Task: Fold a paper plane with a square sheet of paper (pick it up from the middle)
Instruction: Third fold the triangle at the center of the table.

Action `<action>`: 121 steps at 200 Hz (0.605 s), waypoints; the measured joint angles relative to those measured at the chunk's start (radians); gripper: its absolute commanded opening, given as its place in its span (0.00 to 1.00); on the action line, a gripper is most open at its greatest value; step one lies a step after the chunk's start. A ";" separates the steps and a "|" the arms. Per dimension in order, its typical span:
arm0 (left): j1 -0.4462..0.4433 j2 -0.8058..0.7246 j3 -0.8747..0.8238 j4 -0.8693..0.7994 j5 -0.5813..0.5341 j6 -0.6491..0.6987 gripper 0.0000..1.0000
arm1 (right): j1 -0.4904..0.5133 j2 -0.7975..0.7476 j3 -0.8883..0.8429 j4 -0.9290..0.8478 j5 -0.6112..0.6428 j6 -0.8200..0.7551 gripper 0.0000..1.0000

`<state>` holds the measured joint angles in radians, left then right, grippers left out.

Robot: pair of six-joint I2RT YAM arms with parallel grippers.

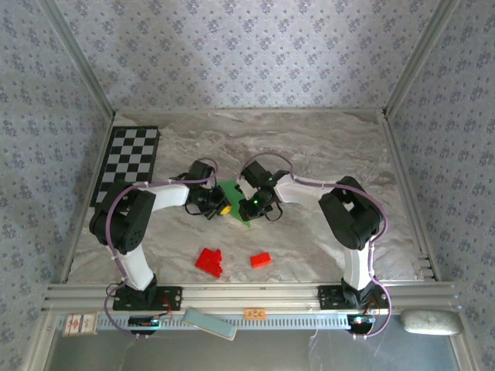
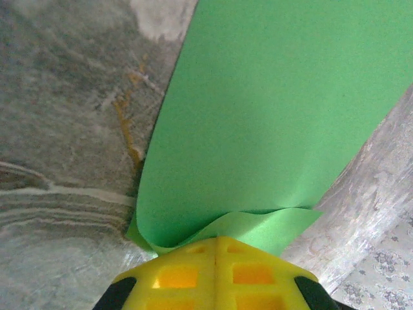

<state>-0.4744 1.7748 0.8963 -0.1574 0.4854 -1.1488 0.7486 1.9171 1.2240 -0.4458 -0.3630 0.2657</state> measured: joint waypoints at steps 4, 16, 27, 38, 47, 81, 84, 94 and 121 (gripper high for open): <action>0.000 0.000 0.000 0.000 0.000 0.000 0.01 | 0.000 0.005 0.000 0.000 0.001 0.000 0.07; -0.003 -0.001 0.000 0.004 -0.001 0.001 0.03 | 0.000 0.022 0.000 0.000 0.006 0.001 0.07; -0.004 -0.004 0.000 0.012 -0.007 0.006 0.05 | 0.000 0.025 0.006 -0.003 0.008 0.003 0.06; -0.006 -0.008 -0.002 0.023 -0.016 0.013 0.07 | 0.000 0.028 0.008 -0.003 0.011 0.005 0.06; -0.006 -0.015 -0.004 0.031 -0.025 0.020 0.09 | 0.000 0.029 0.010 -0.004 0.012 0.007 0.05; -0.018 -0.082 -0.023 0.065 -0.039 0.055 0.10 | 0.000 0.032 0.015 -0.009 0.012 0.016 0.04; -0.020 -0.087 -0.024 0.068 -0.040 0.057 0.10 | 0.000 0.033 0.015 -0.010 0.012 0.016 0.04; -0.031 -0.098 -0.031 0.086 -0.040 0.066 0.09 | 0.000 0.034 0.018 -0.012 0.012 0.021 0.04; -0.052 -0.099 -0.055 0.111 -0.037 0.075 0.07 | 0.000 0.035 0.021 -0.017 0.012 0.032 0.03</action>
<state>-0.5262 1.6760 0.8413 -0.0460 0.4480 -1.0737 0.7486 1.9526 1.2446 -0.4625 -0.3508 0.2977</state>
